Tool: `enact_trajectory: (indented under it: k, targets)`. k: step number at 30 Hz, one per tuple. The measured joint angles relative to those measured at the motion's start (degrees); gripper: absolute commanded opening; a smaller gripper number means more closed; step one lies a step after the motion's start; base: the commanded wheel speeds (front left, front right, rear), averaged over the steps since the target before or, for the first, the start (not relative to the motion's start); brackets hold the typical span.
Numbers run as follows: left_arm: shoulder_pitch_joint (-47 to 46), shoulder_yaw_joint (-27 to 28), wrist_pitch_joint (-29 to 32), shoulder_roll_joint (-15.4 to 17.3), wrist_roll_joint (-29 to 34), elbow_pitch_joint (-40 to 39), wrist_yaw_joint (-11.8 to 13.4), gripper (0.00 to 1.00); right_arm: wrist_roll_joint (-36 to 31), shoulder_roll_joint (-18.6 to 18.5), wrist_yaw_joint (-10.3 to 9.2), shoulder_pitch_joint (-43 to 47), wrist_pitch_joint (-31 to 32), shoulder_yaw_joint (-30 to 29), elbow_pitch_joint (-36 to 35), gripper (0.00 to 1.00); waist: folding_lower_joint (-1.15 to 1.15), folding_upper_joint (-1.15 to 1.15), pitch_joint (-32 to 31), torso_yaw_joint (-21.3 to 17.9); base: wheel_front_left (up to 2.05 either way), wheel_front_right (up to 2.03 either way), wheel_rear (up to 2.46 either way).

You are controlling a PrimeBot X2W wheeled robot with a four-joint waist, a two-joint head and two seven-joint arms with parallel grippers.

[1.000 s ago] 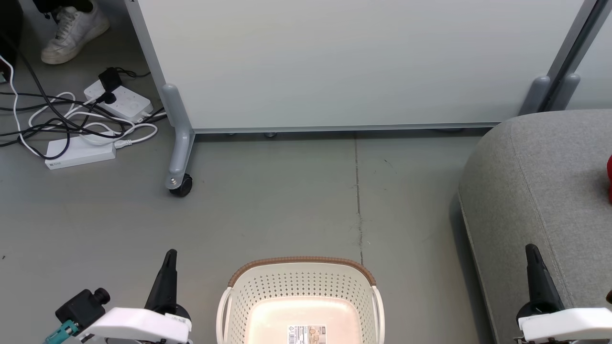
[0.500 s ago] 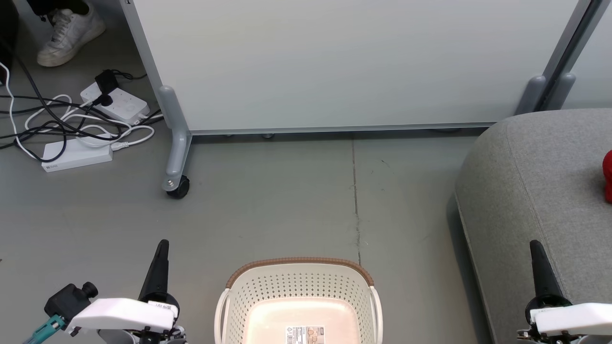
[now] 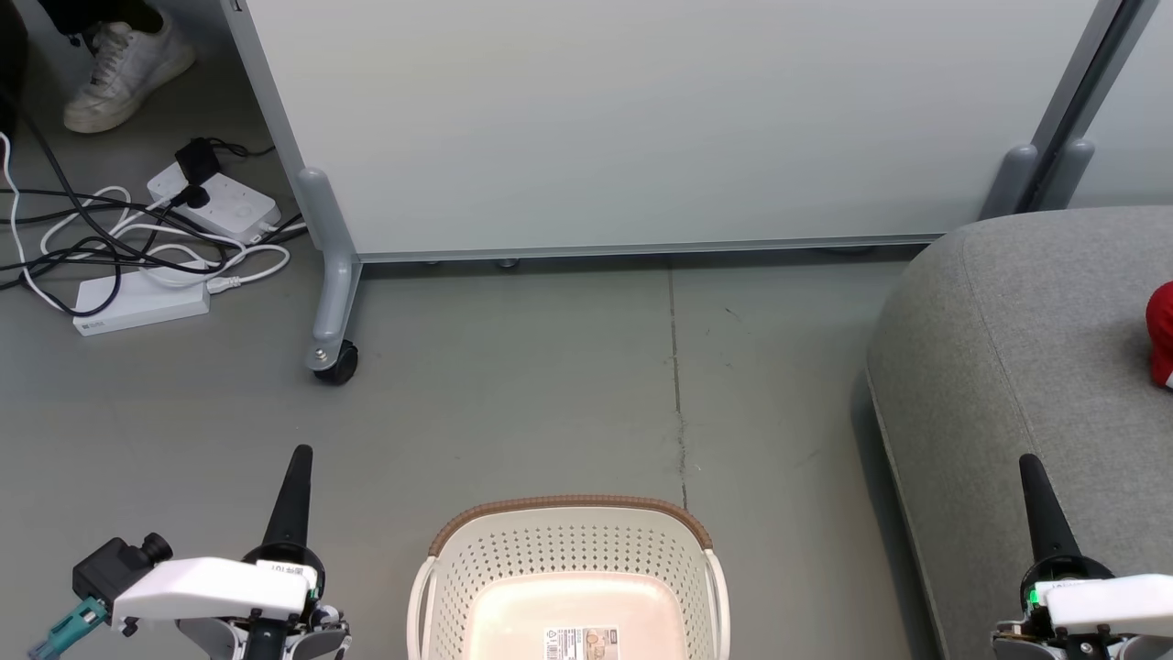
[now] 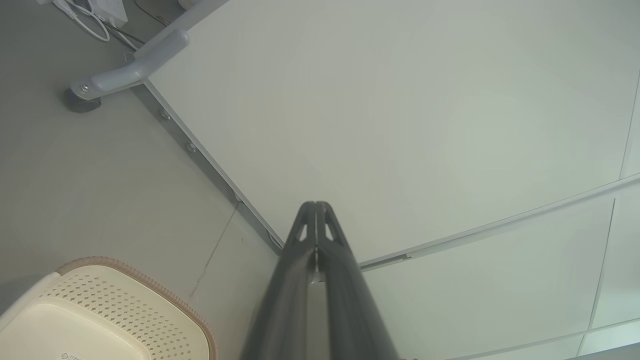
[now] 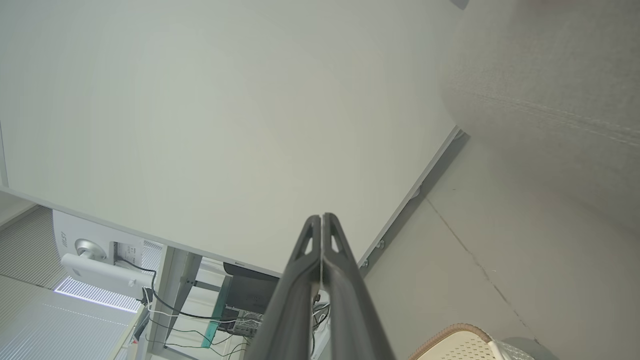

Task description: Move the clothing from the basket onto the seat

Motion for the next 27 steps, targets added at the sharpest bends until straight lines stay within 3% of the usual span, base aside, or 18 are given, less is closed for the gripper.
enact_trajectory:
  k: [27]
  targets:
    - [-2.47,2.31,3.69,0.22,-12.57,0.60,-0.83,0.00,13.50,-0.33,0.00,-1.05,2.97,-0.80,0.02,0.00,0.00,0.00,-0.27,-0.93,0.00,0.00,0.00]
